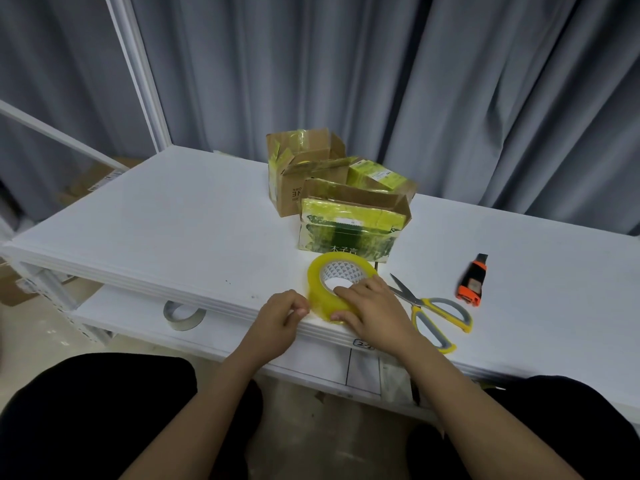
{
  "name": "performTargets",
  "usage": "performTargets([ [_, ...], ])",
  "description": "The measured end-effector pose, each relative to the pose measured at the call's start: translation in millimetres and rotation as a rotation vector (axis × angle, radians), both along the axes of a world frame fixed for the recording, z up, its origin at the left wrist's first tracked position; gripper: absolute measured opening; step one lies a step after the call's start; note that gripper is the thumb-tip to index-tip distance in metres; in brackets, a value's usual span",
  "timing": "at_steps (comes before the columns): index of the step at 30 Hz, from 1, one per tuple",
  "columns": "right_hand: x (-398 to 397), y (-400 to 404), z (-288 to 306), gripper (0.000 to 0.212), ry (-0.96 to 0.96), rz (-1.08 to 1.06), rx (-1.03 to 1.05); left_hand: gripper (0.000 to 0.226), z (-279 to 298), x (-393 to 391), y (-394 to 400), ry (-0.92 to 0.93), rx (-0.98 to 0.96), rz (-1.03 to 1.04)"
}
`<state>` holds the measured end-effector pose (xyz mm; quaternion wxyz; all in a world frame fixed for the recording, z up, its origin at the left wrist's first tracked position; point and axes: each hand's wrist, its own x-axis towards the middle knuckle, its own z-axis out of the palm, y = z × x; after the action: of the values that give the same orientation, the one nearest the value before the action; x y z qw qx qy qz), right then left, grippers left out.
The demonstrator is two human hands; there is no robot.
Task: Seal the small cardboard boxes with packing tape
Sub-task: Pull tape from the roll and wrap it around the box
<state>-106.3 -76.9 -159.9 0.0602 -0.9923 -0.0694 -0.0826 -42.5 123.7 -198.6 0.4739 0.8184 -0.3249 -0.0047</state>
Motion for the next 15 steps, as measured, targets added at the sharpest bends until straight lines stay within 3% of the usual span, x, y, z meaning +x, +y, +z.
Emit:
performTargets([
  [4, -5.1, -11.1, 9.9, 0.047, 0.041, 0.058, 0.102, 0.032, 9.4, -1.2, -2.3, 0.088, -0.004, -0.068],
  [9, -21.7, -39.9, 15.9, 0.041, 0.108, 0.056, 0.186, 0.021, 19.3, 19.6, 29.8, 0.298, -0.074, 0.048],
  [15, -24.3, -44.3, 10.2, 0.038, 0.043, -0.004, 0.092, 0.021, 26.6, 29.4, 24.8, 0.283, 0.018, 0.088],
])
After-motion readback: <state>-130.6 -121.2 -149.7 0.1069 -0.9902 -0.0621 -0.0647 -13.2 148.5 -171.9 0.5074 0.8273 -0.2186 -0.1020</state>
